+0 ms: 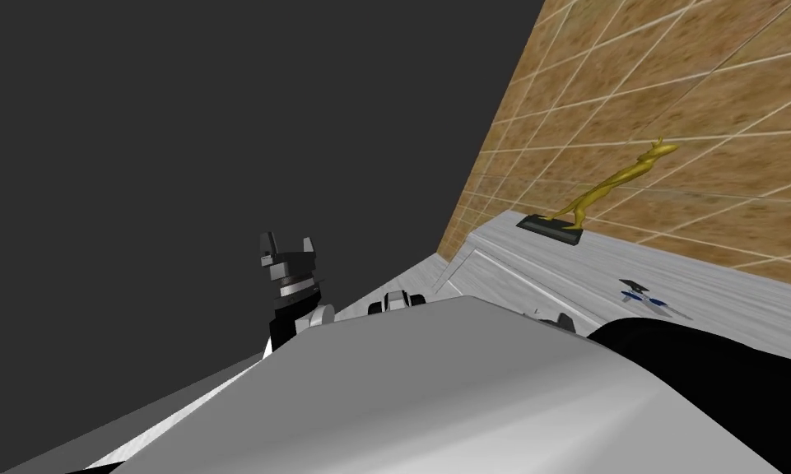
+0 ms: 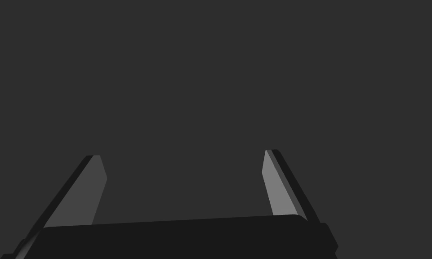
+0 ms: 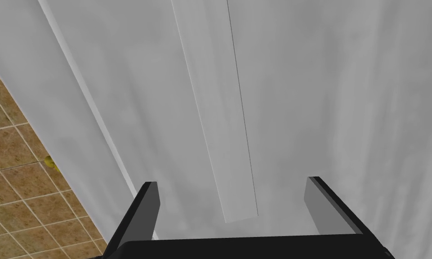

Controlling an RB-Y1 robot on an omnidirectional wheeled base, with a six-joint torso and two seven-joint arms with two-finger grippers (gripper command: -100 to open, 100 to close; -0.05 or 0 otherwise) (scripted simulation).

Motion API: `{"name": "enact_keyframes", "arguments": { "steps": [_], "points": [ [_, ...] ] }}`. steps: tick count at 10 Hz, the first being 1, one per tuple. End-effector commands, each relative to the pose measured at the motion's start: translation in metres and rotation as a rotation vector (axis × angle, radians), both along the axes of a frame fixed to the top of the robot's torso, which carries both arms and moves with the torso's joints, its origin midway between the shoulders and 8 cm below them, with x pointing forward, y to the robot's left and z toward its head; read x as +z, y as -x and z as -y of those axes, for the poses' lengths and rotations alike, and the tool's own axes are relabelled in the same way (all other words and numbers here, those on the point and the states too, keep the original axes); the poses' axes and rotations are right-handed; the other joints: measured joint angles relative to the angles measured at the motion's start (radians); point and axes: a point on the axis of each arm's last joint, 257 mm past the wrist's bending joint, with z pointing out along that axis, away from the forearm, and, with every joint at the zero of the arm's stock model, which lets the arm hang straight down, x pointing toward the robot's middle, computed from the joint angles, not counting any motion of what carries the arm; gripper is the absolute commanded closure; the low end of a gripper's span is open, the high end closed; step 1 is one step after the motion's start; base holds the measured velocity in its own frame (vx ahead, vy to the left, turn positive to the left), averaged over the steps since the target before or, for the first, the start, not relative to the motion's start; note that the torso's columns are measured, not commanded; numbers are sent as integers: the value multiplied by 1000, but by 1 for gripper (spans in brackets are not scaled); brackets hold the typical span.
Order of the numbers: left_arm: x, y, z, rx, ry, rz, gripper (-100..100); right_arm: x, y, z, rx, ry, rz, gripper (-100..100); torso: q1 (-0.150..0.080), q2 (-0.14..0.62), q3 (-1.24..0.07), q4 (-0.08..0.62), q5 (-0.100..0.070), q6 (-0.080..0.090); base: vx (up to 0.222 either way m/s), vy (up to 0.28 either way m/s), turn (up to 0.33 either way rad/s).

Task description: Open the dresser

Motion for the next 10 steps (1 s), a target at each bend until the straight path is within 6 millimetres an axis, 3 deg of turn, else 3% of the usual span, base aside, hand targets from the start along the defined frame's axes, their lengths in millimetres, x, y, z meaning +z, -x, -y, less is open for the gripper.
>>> {"name": "enact_keyframes", "arguments": {
  "steps": [1, 2, 6, 8, 9, 10],
  "points": [
    [0, 0, 0, 0, 0, 0, 0, 1, 8, 24, -64, -2, 3, -100, -2, -1, 0, 0, 0, 1, -88, 67, 242],
    [0, 0, 0, 0, 0, 0, 0, 0, 9, 25, -70, -8, 5, -100, -3, -2, -1, -1, -1, 0, -67, 49, 129],
    [0, 0, 0, 0, 0, 0, 0, 6, 23, 67, -172, -12, 24, -100, -2, -3, -2, -1, 0, 1, -86, 80, 247],
    [0, 0, 0, 0, 0, 0, 0, 3, 23, 65, -173, -17, 26, -100, -4, -4, -2, -1, -1, 1, -36, 38, 59],
    [0, 0, 0, 0, 0, 0, 0, 2, 20, 54, -145, -15, 18, 100, -5, -5, -3, -1, -1, 1, 45, -44, -318],
    [0, 0, 0, 1, -1, -1, 0, 0, 16, 41, -115, -15, 12, 100, -7, -7, -4, -2, -2, 2, 123, -102, -347]
  ]
}}
